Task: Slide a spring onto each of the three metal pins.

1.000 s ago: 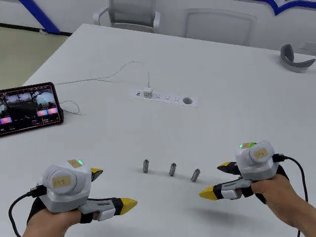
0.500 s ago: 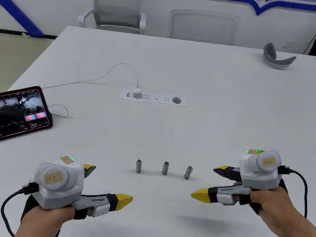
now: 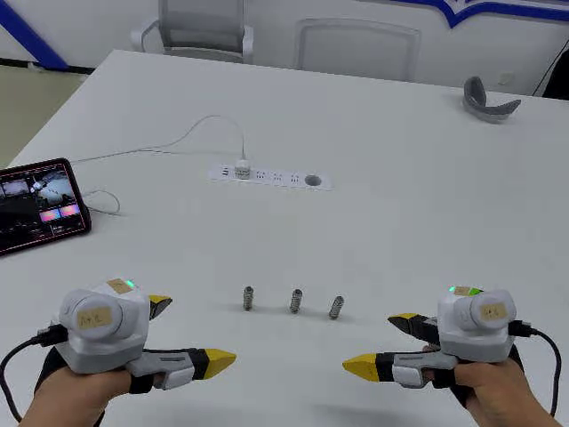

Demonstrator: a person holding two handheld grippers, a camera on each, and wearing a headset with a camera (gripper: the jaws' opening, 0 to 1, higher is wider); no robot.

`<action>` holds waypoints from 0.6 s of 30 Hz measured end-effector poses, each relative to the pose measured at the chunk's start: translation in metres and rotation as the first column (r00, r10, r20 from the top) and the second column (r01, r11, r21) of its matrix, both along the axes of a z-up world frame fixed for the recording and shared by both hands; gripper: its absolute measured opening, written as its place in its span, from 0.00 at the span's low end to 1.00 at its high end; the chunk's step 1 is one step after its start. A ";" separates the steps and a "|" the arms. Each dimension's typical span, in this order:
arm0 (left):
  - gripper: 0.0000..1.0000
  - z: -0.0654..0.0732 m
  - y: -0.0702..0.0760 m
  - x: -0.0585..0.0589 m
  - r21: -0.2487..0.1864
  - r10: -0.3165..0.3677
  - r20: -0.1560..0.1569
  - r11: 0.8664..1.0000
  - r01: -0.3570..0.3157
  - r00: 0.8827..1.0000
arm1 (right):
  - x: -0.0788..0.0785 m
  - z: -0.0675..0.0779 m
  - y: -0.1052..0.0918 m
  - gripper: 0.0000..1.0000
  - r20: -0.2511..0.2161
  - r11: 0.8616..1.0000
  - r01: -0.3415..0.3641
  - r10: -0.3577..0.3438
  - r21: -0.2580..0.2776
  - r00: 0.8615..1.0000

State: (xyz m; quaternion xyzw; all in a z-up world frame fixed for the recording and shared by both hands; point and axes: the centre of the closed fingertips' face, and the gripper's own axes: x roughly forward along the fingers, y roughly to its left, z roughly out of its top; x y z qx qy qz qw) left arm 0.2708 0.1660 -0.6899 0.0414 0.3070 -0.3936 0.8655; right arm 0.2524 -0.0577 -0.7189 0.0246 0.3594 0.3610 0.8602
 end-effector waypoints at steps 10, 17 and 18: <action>0.80 0.000 0.002 -0.001 -0.013 0.000 0.002 1.000 0.001 1.000 | -0.003 0.000 -0.002 0.86 -0.005 1.000 0.019 -0.019 0.008 1.000; 0.79 -0.001 0.007 -0.002 -0.019 0.012 -0.002 1.000 -0.012 1.000 | -0.003 0.000 -0.002 0.88 -0.006 1.000 0.021 -0.021 0.011 1.000; 0.79 -0.002 0.009 -0.002 -0.016 0.014 -0.004 1.000 -0.014 1.000 | -0.002 -0.001 -0.003 0.88 -0.006 1.000 0.019 -0.019 0.008 1.000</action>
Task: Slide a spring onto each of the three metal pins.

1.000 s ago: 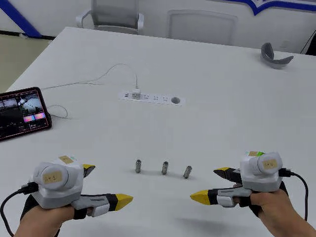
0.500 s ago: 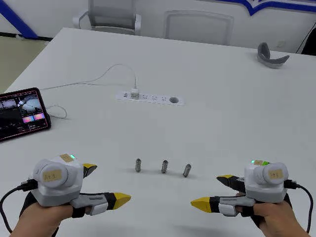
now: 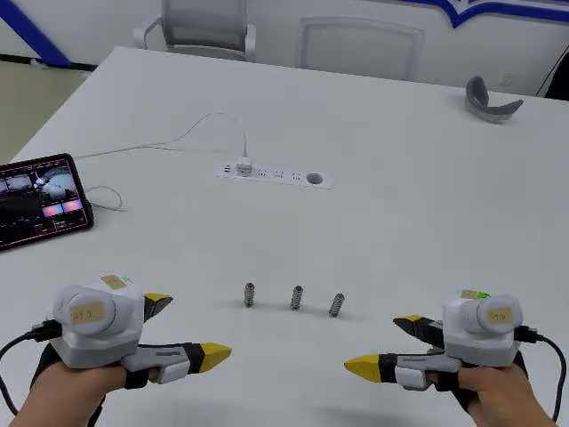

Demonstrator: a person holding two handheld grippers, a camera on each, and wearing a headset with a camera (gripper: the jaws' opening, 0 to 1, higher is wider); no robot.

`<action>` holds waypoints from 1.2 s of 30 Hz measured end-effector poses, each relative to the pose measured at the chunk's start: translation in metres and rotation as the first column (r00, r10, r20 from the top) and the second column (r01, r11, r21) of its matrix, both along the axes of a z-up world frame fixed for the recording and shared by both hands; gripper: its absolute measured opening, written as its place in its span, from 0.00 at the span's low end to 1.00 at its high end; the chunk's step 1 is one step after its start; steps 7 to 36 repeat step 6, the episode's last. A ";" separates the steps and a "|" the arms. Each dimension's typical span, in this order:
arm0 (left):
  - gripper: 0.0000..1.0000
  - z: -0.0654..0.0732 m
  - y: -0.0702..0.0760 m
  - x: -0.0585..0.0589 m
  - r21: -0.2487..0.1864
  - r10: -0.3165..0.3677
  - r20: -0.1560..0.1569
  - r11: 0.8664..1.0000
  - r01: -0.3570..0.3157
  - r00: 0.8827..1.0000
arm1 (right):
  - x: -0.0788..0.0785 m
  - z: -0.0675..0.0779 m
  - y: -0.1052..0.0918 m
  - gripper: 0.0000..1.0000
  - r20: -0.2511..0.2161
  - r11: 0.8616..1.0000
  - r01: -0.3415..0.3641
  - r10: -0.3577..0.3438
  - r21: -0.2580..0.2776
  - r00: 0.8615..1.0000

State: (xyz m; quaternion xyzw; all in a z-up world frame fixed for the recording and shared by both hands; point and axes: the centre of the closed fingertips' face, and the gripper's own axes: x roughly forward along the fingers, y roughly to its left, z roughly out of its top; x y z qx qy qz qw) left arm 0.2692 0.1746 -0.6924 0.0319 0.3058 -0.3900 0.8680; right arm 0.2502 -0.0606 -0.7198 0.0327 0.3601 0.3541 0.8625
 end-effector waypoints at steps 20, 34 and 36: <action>0.80 0.002 0.003 0.001 -0.004 0.007 0.000 1.000 -0.007 1.000 | -0.001 0.000 0.002 0.89 0.002 1.000 -0.005 0.005 0.002 1.000; 0.80 0.002 0.003 0.001 -0.004 0.007 0.000 1.000 -0.007 1.000 | -0.001 0.000 0.002 0.89 0.002 1.000 -0.005 0.005 0.002 1.000; 0.80 0.002 0.003 0.001 -0.004 0.007 0.000 1.000 -0.007 1.000 | -0.001 0.000 0.002 0.89 0.002 1.000 -0.005 0.005 0.002 1.000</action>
